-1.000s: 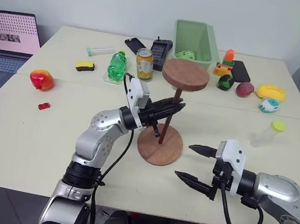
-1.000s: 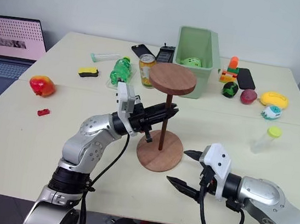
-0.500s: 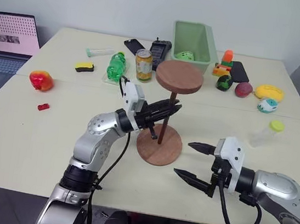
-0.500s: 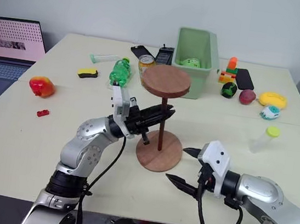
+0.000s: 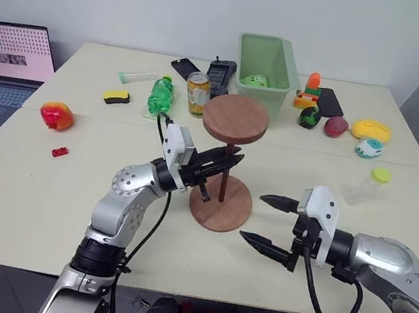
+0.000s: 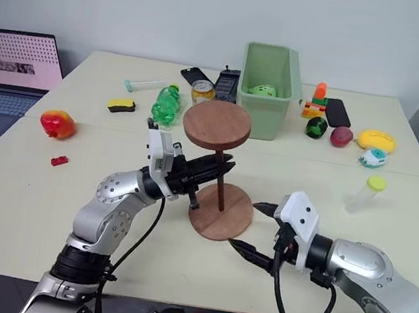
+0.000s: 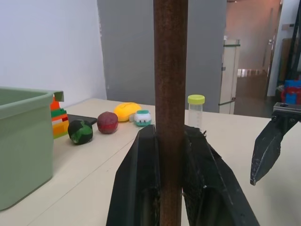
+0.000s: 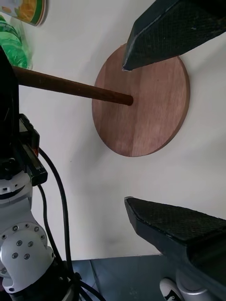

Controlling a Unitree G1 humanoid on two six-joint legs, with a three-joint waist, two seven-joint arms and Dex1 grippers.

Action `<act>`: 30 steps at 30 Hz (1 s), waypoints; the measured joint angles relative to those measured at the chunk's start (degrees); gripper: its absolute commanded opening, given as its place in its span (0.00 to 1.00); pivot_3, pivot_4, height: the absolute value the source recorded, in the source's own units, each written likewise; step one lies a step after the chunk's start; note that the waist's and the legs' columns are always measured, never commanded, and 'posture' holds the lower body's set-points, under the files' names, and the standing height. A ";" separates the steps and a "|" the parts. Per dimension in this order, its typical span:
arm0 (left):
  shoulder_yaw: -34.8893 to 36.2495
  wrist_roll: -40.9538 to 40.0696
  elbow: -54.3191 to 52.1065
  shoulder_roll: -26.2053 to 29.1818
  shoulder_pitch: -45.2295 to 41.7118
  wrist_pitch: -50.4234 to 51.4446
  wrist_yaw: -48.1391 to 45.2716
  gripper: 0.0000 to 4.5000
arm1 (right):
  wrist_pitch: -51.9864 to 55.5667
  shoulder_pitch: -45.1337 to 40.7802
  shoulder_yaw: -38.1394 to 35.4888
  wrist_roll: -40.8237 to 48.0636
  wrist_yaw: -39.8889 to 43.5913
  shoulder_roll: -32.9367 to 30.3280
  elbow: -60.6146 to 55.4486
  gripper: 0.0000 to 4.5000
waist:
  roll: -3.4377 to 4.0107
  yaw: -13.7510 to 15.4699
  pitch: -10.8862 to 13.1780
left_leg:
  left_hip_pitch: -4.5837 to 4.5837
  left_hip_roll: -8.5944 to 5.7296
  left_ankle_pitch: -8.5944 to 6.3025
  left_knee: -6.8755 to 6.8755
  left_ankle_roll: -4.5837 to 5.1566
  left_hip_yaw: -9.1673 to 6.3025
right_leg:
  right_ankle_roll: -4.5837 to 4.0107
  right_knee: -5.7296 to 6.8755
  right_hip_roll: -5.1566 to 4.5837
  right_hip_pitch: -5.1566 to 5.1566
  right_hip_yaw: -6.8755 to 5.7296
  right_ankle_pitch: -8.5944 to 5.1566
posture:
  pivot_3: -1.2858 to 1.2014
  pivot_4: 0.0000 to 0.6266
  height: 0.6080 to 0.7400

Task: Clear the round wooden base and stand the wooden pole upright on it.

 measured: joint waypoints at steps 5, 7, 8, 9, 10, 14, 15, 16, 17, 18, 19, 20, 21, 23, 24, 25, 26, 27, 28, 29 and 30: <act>-0.20 0.01 -0.05 0.48 -0.29 0.16 0.09 0.06 | 0.34 0.07 0.02 0.35 -0.48 0.07 -0.05 0.99 | 0.00 0.00 0.00 | 0.00 0.00 0.00 -0.01 0.00 0.00 | 0.00 -0.01 0.00 0.00 0.00 0.00 | 0.52 0.24 1.00; -0.31 0.01 -0.06 0.72 -0.42 0.19 0.18 0.22 | 0.34 0.22 0.08 0.33 -0.54 0.09 -0.06 0.99 | 0.00 0.00 0.00 | 0.00 0.01 0.00 -0.01 0.00 0.00 | 0.00 -0.01 0.01 0.00 0.00 0.00 | 0.52 0.24 1.00; -0.60 0.90 0.13 1.32 -0.49 0.47 0.28 0.23 | 0.33 0.29 0.13 0.32 -0.53 0.10 -0.06 0.99 | 0.00 -0.01 0.00 | 0.01 0.00 0.00 -0.01 0.00 0.00 | 0.00 -0.01 0.02 0.00 0.00 0.00 | 0.52 0.24 1.00; -1.18 2.03 0.85 2.50 -0.25 1.14 0.29 0.28 | 0.30 0.37 0.13 0.31 -0.53 0.12 -0.06 0.99 | 0.02 -0.05 0.01 | 0.01 -0.01 0.00 -0.04 0.00 0.02 | 0.00 -0.01 0.03 -0.02 0.02 0.00 | 0.52 0.24 1.00; -1.41 2.96 2.26 3.28 0.42 1.98 0.34 0.35 | 0.28 0.57 0.13 0.30 -0.52 0.12 -0.06 0.99 | 0.01 -0.08 0.05 | -0.02 -0.01 0.00 -0.06 0.00 0.03 | 0.00 -0.01 0.04 -0.07 0.03 0.00 | 0.52 0.24 1.00; -3.04 4.92 3.19 4.33 1.52 2.84 -0.76 0.40 | -0.24 1.51 0.15 0.03 -0.51 0.13 -0.07 0.99 | -0.04 0.12 0.13 | -0.50 -0.01 0.01 -0.04 -0.01 -0.12 | 0.00 -0.21 -0.01 -0.38 -0.05 0.00 | 0.52 0.24 1.00; -3.21 5.09 2.89 4.37 1.52 2.83 -1.20 0.40 | -0.54 2.01 0.15 -0.11 -0.50 0.14 -0.10 0.99 | -0.04 0.23 0.13 | -0.60 -0.02 0.01 -0.03 -0.01 -0.21 | 0.00 -0.33 -0.05 -0.37 -0.06 0.00 | 0.52 0.24 1.00; -3.26 5.18 2.73 4.40 1.52 2.83 -1.24 0.40 | -0.63 2.44 0.17 -0.25 -0.49 0.14 -0.13 0.99 | -0.04 0.28 0.13 | -0.68 -0.03 0.01 -0.02 -0.02 -0.28 | 0.00 -0.39 -0.07 -0.38 -0.09 0.01 | 0.52 0.24 1.00; -3.28 5.35 2.69 4.42 1.52 2.85 -1.22 0.40 | -0.69 2.85 0.21 -0.56 -0.46 0.14 -0.13 0.99 | -0.04 0.30 0.13 | -0.74 -0.05 0.01 -0.01 -0.02 -0.31 | 0.00 -0.43 -0.10 -0.40 -0.10 0.01 | 0.52 0.24 1.00; -3.30 5.39 2.68 4.42 1.52 2.86 -1.22 0.40 | -0.79 3.05 0.21 -0.78 -0.44 0.14 -0.13 0.99 | -0.04 0.30 0.13 | -0.76 -0.07 0.01 -0.02 -0.02 -0.31 | 0.00 -0.45 -0.11 -0.41 -0.10 0.01 | 0.52 0.24 1.00; -3.33 5.40 2.66 4.42 1.50 2.95 -1.27 0.40 | -1.06 3.25 0.21 -1.05 -0.38 0.14 -0.13 0.99 | -0.04 0.30 0.13 | -0.76 -0.07 0.01 -0.02 -0.02 -0.31 | 0.00 -0.45 -0.11 -0.41 -0.10 0.01 | 0.52 0.24 1.00; -3.38 5.41 2.62 4.50 1.49 3.05 -1.39 0.40 | -1.34 3.42 0.21 -1.31 -0.32 0.15 -0.13 0.99 | -0.04 0.30 0.13 | -0.76 -0.07 0.01 -0.02 -0.02 -0.32 | 0.00 -0.45 -0.11 -0.41 -0.11 0.01 | 0.52 0.24 1.00; -3.60 5.42 2.47 4.85 1.50 3.19 -1.72 0.40 | -1.64 3.56 0.23 -1.66 -0.25 0.15 -0.13 0.99 | -0.04 0.28 0.13 | -0.76 -0.07 0.01 -0.02 -0.01 -0.33 | 0.00 -0.45 -0.11 -0.40 -0.12 0.01 | 0.52 0.24 1.00; -4.09 5.56 2.00 6.17 1.43 3.45 -3.00 0.40 | -1.89 3.84 0.23 -1.92 -0.13 0.18 -0.12 0.99 | -0.04 0.22 0.13 | -0.75 -0.07 0.00 -0.02 -0.01 -0.33 | 0.00 -0.45 -0.10 -0.40 -0.13 0.01 | 0.52 0.24 1.00; -4.50 5.85 1.68 7.84 1.23 3.75 -4.30 0.40 | -2.11 3.91 0.23 -2.11 -0.01 0.20 -0.10 0.99 | -0.04 0.18 0.14 | -0.76 -0.06 0.00 -0.03 -0.01 -0.35 | 0.00 -0.46 -0.09 -0.40 -0.15 0.01 | 0.52 0.24 1.00; -4.60 6.44 1.51 9.59 0.90 3.95 -5.44 0.40 | -2.52 3.99 0.20 -2.33 0.09 0.19 0.03 0.99 | -0.03 0.16 0.14 | -0.75 -0.06 0.00 -0.04 -0.01 -0.35 | 0.00 -0.46 -0.08 -0.40 -0.15 0.01 | 0.52 0.24 1.00; -4.60 6.92 1.51 11.11 0.31 3.94 -6.44 0.40 | -2.91 4.09 0.15 -2.42 0.16 0.19 0.26 0.99 | -0.01 0.16 0.15 | -0.74 -0.06 0.00 -0.04 -0.01 -0.34 | 0.00 -0.45 -0.08 -0.40 -0.15 0.01 | 0.52 0.24 1.00; -4.56 7.46 1.51 12.59 -0.48 3.87 -7.53 0.40 | -3.11 4.13 0.11 -2.54 0.30 0.17 0.57 0.99 | -0.01 0.16 0.15 | -0.75 -0.06 0.00 -0.04 -0.01 -0.35 | 0.00 -0.46 -0.07 -0.40 -0.16 0.01 | 0.52 0.24 1.00; -4.53 7.58 1.51 13.66 -1.04 3.87 -8.55 0.40 | -3.34 4.13 0.08 -2.74 0.54 0.11 0.93 0.99 | -0.01 0.16 0.15 | -0.75 -0.07 0.00 -0.05 -0.01 -0.34 | 0.00 -0.47 -0.08 -0.39 -0.16 0.01 | 0.52 0.24 1.00; -4.57 7.49 1.22 14.91 -1.39 4.33 -9.92 0.40 | -3.62 4.10 -0.02 -2.96 0.97 0.01 1.37 0.99 | -0.02 0.15 0.16 | -0.75 -0.07 0.00 -0.05 -0.01 -0.33 | 0.00 -0.48 -0.08 -0.39 -0.15 0.01 | 0.52 0.24 1.00; -4.76 7.37 0.50 17.23 -1.42 5.28 -11.84 0.40 | -3.96 4.18 -0.30 -2.98 1.43 -0.39 1.63 0.99 | -0.03 0.11 0.22 | -0.78 -0.06 0.00 -0.06 0.00 -0.34 | 0.00 -0.52 -0.07 -0.41 -0.16 0.01 | 0.52 0.24 1.00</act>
